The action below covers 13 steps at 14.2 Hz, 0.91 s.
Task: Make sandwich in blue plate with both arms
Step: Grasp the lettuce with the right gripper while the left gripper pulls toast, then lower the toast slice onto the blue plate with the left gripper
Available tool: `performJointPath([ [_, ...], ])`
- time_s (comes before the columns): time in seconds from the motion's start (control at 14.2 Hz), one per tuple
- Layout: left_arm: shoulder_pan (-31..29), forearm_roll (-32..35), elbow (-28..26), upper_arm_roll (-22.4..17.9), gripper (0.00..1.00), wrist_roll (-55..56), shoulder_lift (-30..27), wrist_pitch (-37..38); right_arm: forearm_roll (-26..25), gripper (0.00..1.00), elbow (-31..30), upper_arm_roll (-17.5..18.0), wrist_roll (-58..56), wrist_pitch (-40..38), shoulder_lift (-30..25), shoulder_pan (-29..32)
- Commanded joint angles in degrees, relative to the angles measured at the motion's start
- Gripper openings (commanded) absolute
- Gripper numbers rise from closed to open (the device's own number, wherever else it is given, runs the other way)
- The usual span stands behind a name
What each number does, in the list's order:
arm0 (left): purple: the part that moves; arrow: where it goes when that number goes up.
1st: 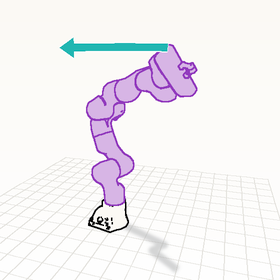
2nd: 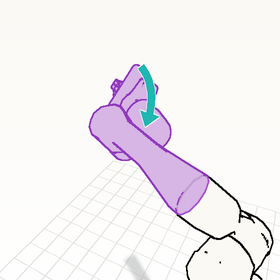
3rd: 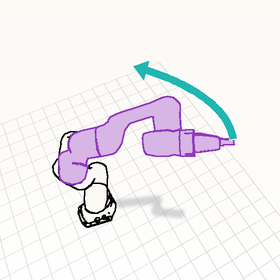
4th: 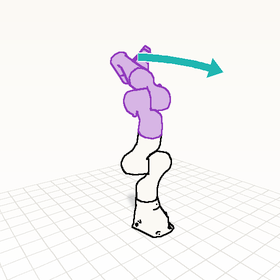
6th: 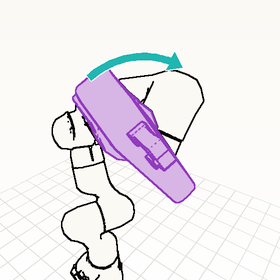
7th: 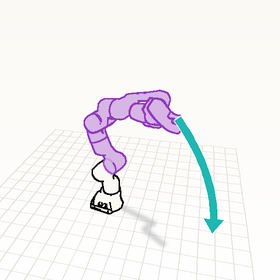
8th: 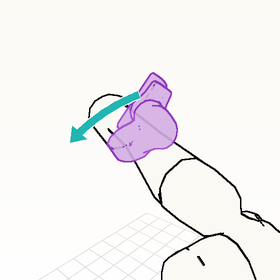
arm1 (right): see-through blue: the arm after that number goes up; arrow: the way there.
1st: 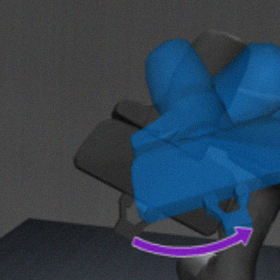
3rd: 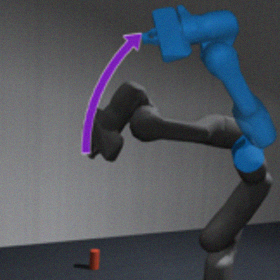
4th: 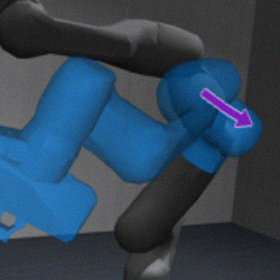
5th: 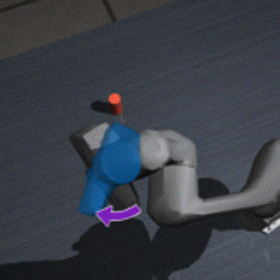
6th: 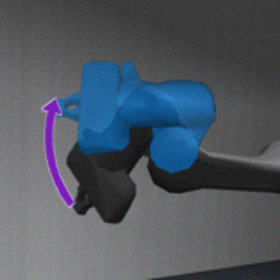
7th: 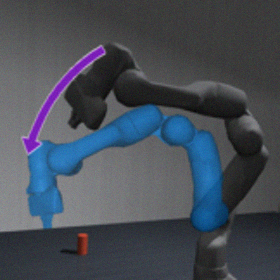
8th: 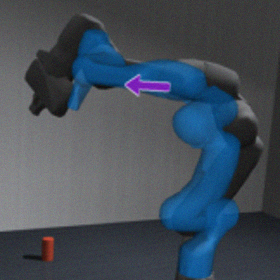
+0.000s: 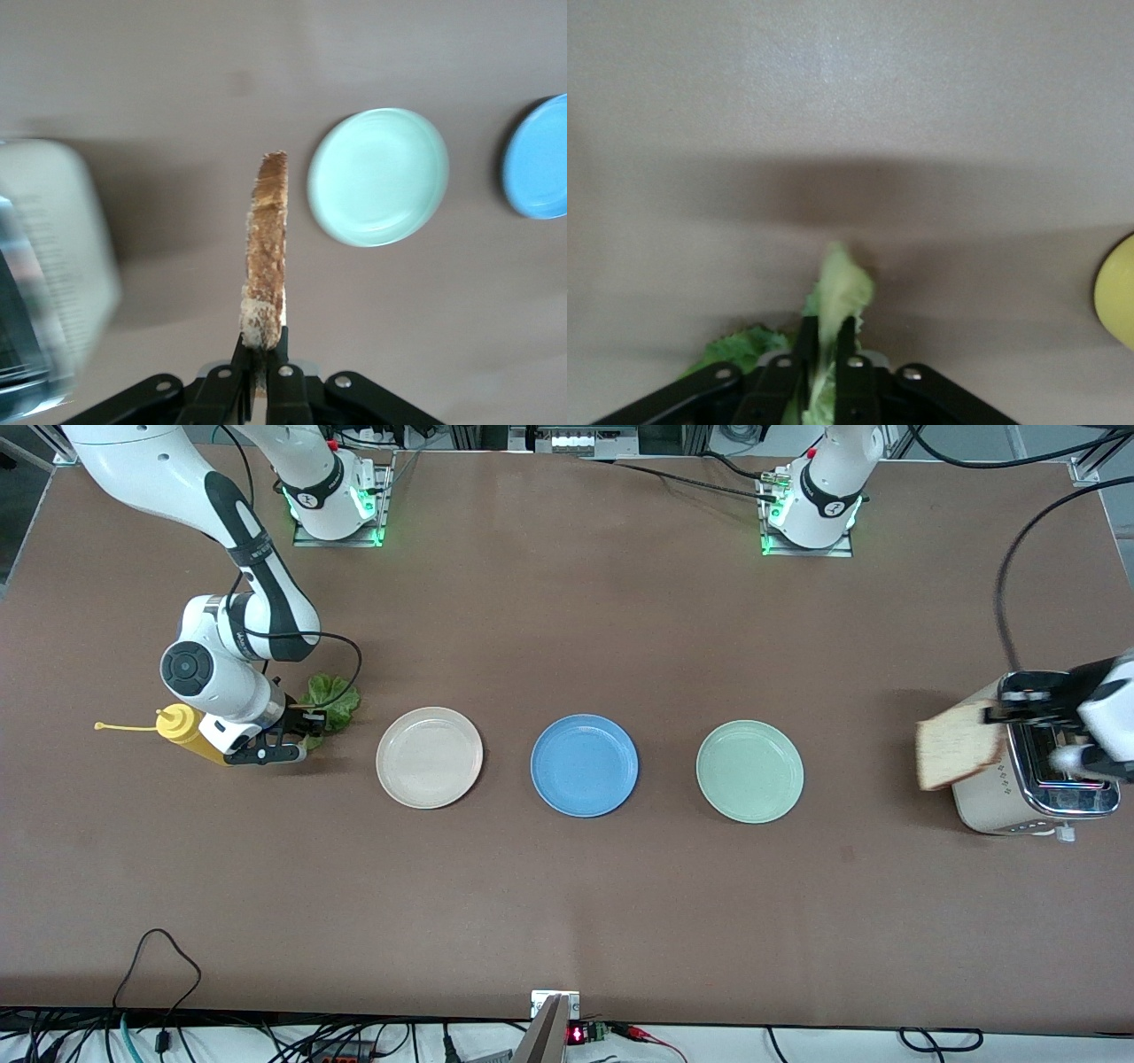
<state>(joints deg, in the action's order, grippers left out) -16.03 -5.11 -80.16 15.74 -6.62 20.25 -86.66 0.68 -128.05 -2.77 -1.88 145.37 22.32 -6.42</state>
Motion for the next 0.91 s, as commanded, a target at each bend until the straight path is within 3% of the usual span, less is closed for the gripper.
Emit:
performJointPath([
  [0.0, 2.1, -1.7, -0.3, 6.4, 0.01, 7.5, 3.5, -5.1, -0.9, 0.00, 1.6, 0.0, -0.7, -0.2, 0.3, -0.1],
  [0.28, 10.1, -9.0, -2.0, 6.9, 0.01, 14.9, 8.4, -16.7, -0.8, 0.00, 4.5, 0.0, -0.6, -3.3, 0.1, 0.0],
  [0.84, 20.8, -20.8, -9.7, 7.0, 0.01, 15.4, 14.2, -38.2, 0.2, 0.00, 19.8, 0.1, 4.4, -24.8, 1.2, -0.7],
])
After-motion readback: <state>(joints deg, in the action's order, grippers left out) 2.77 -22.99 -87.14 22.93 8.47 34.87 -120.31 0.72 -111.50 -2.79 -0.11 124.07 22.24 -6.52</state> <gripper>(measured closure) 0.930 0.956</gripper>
